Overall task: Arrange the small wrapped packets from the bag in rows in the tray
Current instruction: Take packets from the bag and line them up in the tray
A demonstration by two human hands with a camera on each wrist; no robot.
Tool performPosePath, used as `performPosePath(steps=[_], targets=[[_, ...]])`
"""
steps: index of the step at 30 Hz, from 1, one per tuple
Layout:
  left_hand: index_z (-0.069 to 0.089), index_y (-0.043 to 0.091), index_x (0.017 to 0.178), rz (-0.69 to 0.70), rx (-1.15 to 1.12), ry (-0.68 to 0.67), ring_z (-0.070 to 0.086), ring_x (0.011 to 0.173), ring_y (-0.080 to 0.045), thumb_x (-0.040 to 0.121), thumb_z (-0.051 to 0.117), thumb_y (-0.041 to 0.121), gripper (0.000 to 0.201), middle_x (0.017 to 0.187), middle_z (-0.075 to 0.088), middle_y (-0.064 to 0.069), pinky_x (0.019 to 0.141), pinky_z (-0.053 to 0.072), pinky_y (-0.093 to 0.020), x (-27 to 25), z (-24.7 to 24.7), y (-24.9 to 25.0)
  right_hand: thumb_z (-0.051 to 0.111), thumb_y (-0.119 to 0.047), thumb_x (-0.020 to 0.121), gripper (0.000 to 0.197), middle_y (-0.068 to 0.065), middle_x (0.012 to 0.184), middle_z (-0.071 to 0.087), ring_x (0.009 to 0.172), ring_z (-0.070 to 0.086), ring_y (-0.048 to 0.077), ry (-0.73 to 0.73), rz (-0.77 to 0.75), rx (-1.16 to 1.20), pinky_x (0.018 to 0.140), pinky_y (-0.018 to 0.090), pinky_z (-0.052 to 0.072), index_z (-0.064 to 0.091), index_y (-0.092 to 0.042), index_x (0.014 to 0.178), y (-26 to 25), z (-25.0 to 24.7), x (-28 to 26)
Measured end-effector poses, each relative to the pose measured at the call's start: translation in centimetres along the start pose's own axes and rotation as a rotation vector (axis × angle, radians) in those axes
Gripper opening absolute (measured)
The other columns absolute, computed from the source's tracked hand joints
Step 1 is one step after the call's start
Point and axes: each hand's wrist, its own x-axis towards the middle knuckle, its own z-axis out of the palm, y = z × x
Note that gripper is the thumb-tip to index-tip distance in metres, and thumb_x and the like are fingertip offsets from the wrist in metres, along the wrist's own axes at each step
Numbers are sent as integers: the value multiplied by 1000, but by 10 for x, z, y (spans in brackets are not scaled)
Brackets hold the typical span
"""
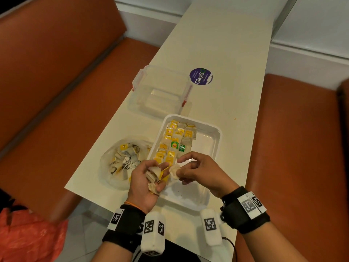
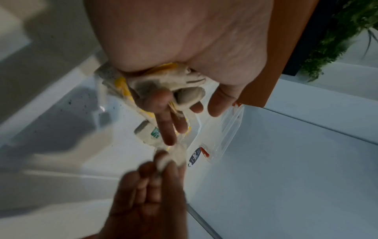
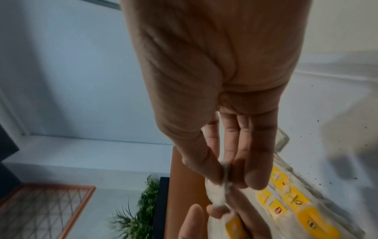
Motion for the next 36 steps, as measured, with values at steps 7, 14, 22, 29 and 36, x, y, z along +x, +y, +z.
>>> performPosePath(steps=[7, 14, 22, 29, 36], targets=[[69, 12, 123, 18, 484, -61, 43, 55, -9, 90, 74, 32, 38, 77, 57, -1, 35, 20, -17, -13, -9, -7, 81, -3, 86, 18, 19, 86, 74, 78, 71, 25, -55, 14, 188, 77, 37, 62, 67, -5, 96, -2, -8, -3], [74, 15, 123, 43, 419, -151, 46, 59, -10, 87, 73, 31, 40, 89, 65, -6, 37, 19, -17, -19, -7, -11, 79, -13, 91, 24, 24, 97, 74, 86, 72, 27, -88, 17, 148, 83, 37, 62, 75, 2, 109, 7, -4, -3], [75, 16, 122, 67, 524, -116, 47, 58, -9, 86, 76, 32, 39, 81, 64, -2, 37, 24, -17, -18, -11, -11, 91, -18, 79, 32, 17, 91, 77, 83, 74, 24, -93, -25, -26, 80, 36, 63, 75, -5, 104, 6, 0, -5], [73, 13, 121, 75, 556, -76, 47, 56, -9, 93, 74, 20, 29, 82, 67, -1, 37, 23, -18, -15, -15, -10, 83, -29, 88, 21, 6, 96, 78, 84, 70, 14, 7, -46, -52, 74, 30, 59, 79, -13, 100, 10, 0, 0], [76, 14, 114, 95, 663, 2, 45, 56, -11, 92, 78, 17, 23, 86, 72, -5, 40, 27, -18, -10, -17, -9, 83, -26, 88, 22, 15, 100, 77, 79, 67, 13, 87, -36, 23, 72, 26, 57, 80, -9, 101, 19, -3, 15]])
